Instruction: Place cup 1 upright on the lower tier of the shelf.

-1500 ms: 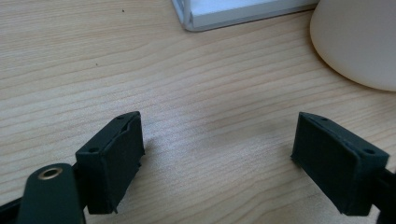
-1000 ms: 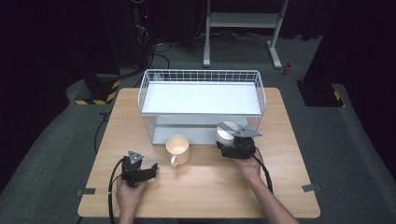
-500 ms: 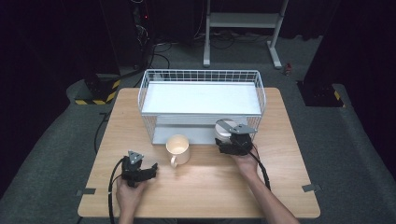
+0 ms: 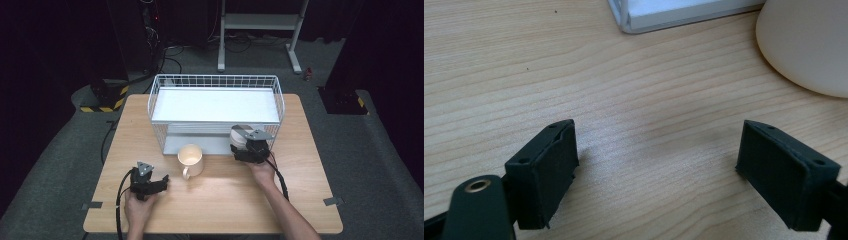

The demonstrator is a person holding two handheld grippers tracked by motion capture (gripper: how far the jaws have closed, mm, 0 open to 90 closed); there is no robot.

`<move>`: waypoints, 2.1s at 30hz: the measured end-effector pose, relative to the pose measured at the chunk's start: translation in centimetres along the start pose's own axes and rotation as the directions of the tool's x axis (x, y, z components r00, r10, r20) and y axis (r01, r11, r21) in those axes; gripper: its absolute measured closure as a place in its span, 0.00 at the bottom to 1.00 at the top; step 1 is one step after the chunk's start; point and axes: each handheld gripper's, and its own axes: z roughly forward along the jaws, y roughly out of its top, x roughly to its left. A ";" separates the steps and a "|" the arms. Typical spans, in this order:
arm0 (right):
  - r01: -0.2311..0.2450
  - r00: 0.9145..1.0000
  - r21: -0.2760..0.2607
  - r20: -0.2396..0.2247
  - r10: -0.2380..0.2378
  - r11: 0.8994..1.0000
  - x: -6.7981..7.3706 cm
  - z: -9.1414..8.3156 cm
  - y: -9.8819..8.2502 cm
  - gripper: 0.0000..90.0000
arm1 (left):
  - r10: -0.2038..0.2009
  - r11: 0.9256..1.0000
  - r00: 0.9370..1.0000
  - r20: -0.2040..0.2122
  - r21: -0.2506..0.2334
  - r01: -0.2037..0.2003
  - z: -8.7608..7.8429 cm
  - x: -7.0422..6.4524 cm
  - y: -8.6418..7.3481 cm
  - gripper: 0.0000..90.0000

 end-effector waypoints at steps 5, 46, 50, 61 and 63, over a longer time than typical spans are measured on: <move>-0.004 1.000 -0.004 0.005 0.005 1.000 -0.2 0.3 0.1 0.21 | 0.000 1.000 1.000 0.000 0.000 0.000 0.0 0.0 0.0 0.18; -0.041 0.999 0.036 0.016 0.040 0.999 -0.2 -1.0 -2.3 0.28 | 0.000 1.000 1.000 0.000 0.000 0.000 0.0 0.0 0.0 0.18; -0.044 0.999 0.039 0.020 0.043 0.998 -0.1 -0.9 -2.2 0.30 | 0.001 1.000 1.000 -0.001 0.000 -0.001 0.0 0.0 0.0 0.19; -0.081 0.995 0.042 0.056 0.078 0.996 -0.2 -0.2 -2.0 0.36 | 0.002 1.000 1.000 -0.001 -0.001 -0.002 0.0 0.0 0.0 0.19; -0.097 0.994 0.048 0.062 0.094 0.994 -0.2 0.0 -2.0 0.37 | 0.001 1.000 1.000 -0.001 0.000 -0.001 0.0 0.0 0.0 0.18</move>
